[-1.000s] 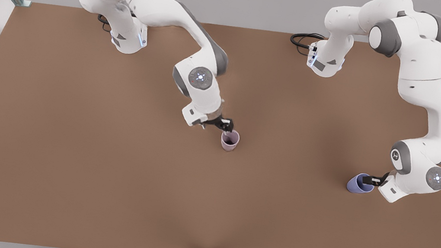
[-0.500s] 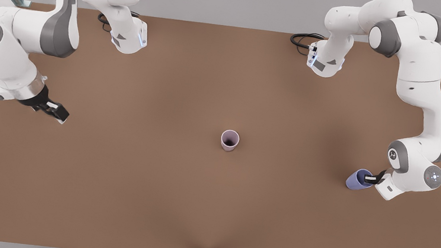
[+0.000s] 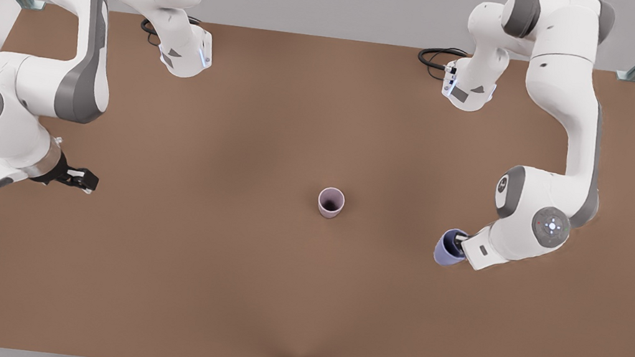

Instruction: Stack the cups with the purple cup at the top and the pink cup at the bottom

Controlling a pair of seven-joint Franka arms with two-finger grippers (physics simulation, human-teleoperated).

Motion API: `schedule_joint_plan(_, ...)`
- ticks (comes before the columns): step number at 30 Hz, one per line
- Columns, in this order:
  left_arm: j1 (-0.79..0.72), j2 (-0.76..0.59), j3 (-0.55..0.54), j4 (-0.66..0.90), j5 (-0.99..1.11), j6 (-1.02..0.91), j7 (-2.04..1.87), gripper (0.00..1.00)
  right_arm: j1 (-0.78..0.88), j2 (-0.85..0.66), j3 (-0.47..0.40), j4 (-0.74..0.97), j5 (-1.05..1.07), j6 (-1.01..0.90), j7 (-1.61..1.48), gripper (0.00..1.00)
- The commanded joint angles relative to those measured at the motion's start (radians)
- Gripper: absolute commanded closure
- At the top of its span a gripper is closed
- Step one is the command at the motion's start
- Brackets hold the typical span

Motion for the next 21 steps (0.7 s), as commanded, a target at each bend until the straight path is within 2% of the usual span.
schedule_joint_plan(1, -0.083, 0.001, 0.000, 0.035, -0.012, -0.210, -0.660, 0.79, -0.006, 0.000, -0.003, 0.001, 0.051, 0.000, -0.209, 0.00)
schedule_joint_plan(7, -0.224, 0.058, -0.065, 0.143, -0.075, -0.240, -1.004, 0.79, -0.005, 0.006, -0.003, 0.001, 0.046, 0.003, -0.209, 0.00)
schedule_joint_plan(13, -0.304, 0.168, -0.066, 0.296, -0.221, -0.155, -1.174, 0.79, -0.005, 0.011, -0.002, 0.000, 0.041, 0.005, -0.218, 0.00)
schedule_joint_plan(16, -0.321, 0.190, -0.065, 0.315, -0.235, -0.136, -1.191, 0.79, -0.005, 0.017, -0.003, 0.001, 0.041, 0.007, -0.216, 0.00)
schedule_joint_plan(21, -0.328, 0.174, -0.065, 0.255, -0.198, -0.125, -1.168, 0.79, -0.005, 0.017, -0.003, 0.001, 0.041, 0.007, -0.213, 0.00)
